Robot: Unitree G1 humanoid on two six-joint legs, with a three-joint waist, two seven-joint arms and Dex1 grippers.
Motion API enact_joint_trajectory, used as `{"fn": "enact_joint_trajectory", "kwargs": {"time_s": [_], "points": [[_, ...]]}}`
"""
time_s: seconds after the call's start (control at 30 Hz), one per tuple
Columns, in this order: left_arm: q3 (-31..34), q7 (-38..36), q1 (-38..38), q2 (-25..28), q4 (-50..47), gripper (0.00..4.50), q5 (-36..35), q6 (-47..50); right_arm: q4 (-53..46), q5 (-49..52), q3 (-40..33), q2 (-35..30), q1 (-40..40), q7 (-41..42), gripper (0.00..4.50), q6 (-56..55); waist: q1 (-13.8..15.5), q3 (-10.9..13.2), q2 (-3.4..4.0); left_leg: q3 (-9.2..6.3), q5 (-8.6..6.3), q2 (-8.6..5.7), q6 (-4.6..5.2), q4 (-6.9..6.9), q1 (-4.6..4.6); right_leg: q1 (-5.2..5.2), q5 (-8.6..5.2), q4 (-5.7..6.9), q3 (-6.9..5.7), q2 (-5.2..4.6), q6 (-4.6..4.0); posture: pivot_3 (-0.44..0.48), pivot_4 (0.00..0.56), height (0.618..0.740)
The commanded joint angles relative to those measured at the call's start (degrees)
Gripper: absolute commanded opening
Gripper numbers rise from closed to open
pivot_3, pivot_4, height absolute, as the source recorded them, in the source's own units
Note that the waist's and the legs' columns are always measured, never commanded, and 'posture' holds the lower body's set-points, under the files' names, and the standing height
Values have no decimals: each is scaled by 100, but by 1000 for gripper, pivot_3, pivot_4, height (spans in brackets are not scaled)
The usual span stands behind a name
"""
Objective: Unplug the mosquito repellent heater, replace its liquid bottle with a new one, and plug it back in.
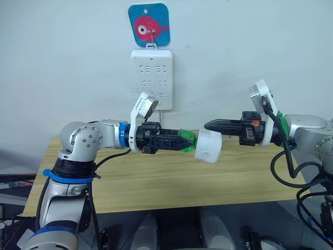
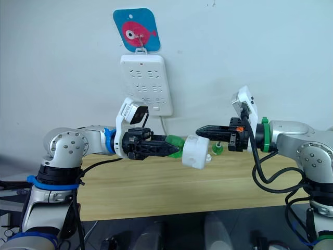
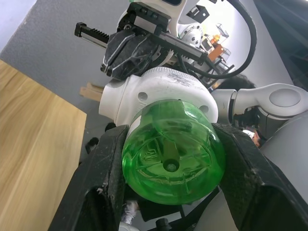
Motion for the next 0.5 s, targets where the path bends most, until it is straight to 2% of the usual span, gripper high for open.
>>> {"fn": "enact_joint_trajectory", "kwargs": {"time_s": [0.03,0.37,0.5], "points": [[292,1,-132,-4,-119,2300,-177,-99,-258,164,-8,-7,43,145,0,64,0,0,0,0,0,0,0,0,0,0,0,0,0,0,0,-133,225,740],[272,26,-103,14,-147,2300,-111,-156,-197,62,-67,43,-10,34,0,-1,0,0,0,0,0,1,0,0,0,0,0,0,0,0,0,-133,225,740],[-65,-149,171,204,-388,2300,558,-815,284,208,-484,14,-160,-400,0,232,2,0,0,0,0,2,0,0,0,0,0,0,1,0,0,-131,220,740]]}}
